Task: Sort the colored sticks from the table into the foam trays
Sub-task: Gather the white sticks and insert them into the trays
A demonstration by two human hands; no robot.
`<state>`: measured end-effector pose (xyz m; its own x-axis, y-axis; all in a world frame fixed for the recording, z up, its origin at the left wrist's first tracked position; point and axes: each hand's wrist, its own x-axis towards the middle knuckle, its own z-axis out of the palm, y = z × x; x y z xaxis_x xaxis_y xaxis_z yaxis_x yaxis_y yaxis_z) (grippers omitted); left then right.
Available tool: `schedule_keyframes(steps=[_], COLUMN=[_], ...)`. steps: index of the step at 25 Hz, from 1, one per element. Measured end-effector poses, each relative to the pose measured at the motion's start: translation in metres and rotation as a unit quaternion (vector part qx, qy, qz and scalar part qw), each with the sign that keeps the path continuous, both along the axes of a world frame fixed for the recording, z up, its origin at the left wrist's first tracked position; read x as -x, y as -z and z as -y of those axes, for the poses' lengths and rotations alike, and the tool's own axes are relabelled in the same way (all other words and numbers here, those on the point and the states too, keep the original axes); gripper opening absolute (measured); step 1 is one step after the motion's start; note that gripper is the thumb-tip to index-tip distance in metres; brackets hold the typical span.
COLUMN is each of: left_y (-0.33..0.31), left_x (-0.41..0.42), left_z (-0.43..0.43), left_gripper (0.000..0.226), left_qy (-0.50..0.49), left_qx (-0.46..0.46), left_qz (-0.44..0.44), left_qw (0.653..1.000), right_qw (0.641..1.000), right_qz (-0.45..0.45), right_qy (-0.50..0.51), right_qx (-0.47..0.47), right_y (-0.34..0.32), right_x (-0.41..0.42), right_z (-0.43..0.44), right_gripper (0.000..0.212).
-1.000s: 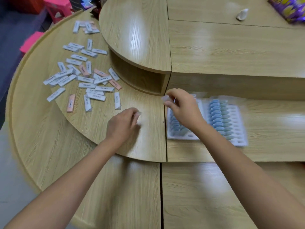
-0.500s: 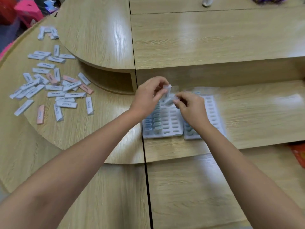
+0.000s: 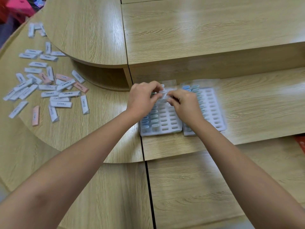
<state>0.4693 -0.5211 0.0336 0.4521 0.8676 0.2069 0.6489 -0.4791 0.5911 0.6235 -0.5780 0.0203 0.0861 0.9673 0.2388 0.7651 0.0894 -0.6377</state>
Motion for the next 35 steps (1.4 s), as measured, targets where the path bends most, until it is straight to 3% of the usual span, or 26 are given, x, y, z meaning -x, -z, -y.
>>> schedule_keyframes(steps=[4, 13, 22, 24, 26, 29, 31, 35], left_y=[-0.001, 0.007, 0.005, 0.0, -0.008, -0.021, -0.022, -0.002], left_x=[-0.002, 0.001, 0.0, -0.001, -0.003, 0.011, 0.036, 0.103], left_z=[0.0, -0.004, -0.011, -0.012, -0.011, -0.005, 0.005, 0.038], left_gripper=[0.017, 0.013, 0.021, 0.022, 0.024, 0.024, 0.022, 0.023], left_qy=[-0.001, -0.012, 0.05, 0.053, 0.013, -0.052, -0.089, -0.217], left_qx=[-0.006, -0.021, -0.122, -0.089, -0.015, 0.032, 0.054, 0.149], left_qz=[-0.008, -0.025, -0.142, -0.157, -0.12, 0.013, 0.072, 0.101], left_qw=[1.0, 0.999, 0.981, 0.982, 0.993, 0.998, 0.992, 0.96], right_qw=[0.999, 0.999, 0.997, 0.996, 0.995, 0.996, 0.996, 0.995], right_qz=[0.016, 0.027, 0.029, 0.041, 0.043, 0.059, 0.056, 0.055], right_qy=[-0.024, -0.042, -0.06, -0.066, -0.063, -0.043, -0.028, -0.024], right_qx=[-0.033, -0.015, -0.031, -0.052, -0.059, -0.06, -0.065, -0.073], right_y=[0.004, 0.005, 0.005, 0.007, 0.01, 0.013, 0.012, 0.009], right_x=[0.001, 0.001, 0.007, 0.007, 0.005, 0.006, 0.007, 0.014], right_z=[0.004, 0.009, -0.013, -0.013, -0.014, -0.016, -0.014, -0.009], right_gripper=[0.008, 0.011, 0.02, 0.018, 0.012, 0.008, 0.009, 0.018])
